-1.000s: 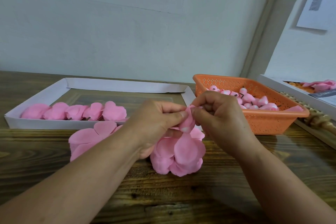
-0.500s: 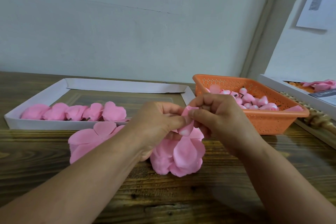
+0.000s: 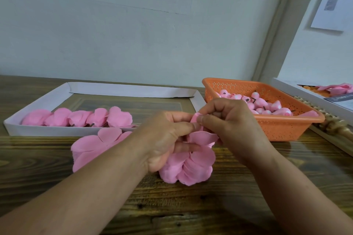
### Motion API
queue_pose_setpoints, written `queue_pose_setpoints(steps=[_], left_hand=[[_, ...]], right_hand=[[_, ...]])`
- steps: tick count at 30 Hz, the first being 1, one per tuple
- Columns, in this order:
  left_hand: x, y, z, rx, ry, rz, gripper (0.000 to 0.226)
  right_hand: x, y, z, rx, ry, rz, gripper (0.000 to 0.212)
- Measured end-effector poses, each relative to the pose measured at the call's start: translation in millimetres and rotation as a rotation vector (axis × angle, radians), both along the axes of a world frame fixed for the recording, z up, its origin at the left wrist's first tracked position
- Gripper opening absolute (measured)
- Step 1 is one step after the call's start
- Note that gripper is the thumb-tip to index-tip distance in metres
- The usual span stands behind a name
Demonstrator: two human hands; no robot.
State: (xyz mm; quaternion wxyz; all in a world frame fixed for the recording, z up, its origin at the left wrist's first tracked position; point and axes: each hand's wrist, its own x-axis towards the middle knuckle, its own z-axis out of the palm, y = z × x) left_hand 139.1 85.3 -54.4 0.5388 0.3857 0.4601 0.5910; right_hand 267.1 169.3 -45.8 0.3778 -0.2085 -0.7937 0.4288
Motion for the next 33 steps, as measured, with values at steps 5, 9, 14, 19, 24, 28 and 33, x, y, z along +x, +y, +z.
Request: queue_pose_setpoints(steps=[5,9,14,19,24,28,33], left_hand=[[-1,1,1,-0.031,-0.037,0.025,0.017],[-5,3,4,-0.044,-0.080,0.045,0.020],[-10,3,6,-0.050,-0.133,0.054,0.022],[-11,2,7,-0.040,-0.167,-0.011,0.029],[-6,3,5,-0.043,-0.161,0.021,0.019],[-5,2,6,-0.036,-0.129,0.059,0.024],[-3,0,8,0.006,-0.087,0.061,0.023]], right_hand=[[0,0,0,-0.040,0.006,0.032,0.012],[5,5,2,-0.131,0.112,0.053,0.013],[17,7,9,0.135,0.061,0.215,0.027],[12,1,6,0.428,-0.121,0.155,0.016],[7,2,2,0.533,-0.023,0.041,0.012],[3,1,0,0.536,-0.023,-0.004,0.017],[3,2,-1,0.468,-0.011,-0.008,0.012]])
